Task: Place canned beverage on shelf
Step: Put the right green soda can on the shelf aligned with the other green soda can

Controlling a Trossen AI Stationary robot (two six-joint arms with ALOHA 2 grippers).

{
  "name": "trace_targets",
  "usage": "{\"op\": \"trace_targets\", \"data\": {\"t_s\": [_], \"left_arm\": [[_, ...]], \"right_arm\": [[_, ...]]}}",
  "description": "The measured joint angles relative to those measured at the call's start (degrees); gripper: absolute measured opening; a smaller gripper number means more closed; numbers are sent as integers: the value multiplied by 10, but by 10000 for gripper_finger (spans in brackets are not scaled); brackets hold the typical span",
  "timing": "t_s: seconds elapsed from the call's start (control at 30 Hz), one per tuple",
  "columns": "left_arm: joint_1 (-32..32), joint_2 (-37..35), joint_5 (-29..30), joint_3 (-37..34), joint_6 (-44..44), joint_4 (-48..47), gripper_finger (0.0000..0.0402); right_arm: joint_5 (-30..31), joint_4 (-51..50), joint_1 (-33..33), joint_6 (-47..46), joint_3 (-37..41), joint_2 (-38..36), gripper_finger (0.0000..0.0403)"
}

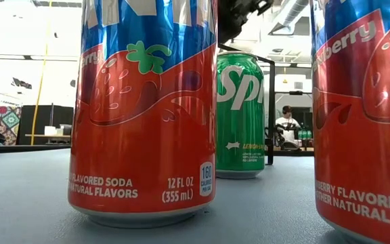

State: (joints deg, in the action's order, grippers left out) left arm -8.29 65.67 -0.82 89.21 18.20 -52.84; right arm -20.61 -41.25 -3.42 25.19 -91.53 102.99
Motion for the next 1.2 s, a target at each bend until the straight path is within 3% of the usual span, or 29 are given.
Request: {"op": "trace_targets", "data": {"t_s": [0.3,0.83,1.2], "left_arm": [[0,0,-4,-5,-29,-7,146],[0,1,-15,-5,-80,-8,146],[21,7,-14,-122,-133,29,146]], "right_arm": [[56,-1,-16,31,0,13,0],[74,54,-38,29,0,14,0],[74,92,-52,20,-1,26,0]]}}
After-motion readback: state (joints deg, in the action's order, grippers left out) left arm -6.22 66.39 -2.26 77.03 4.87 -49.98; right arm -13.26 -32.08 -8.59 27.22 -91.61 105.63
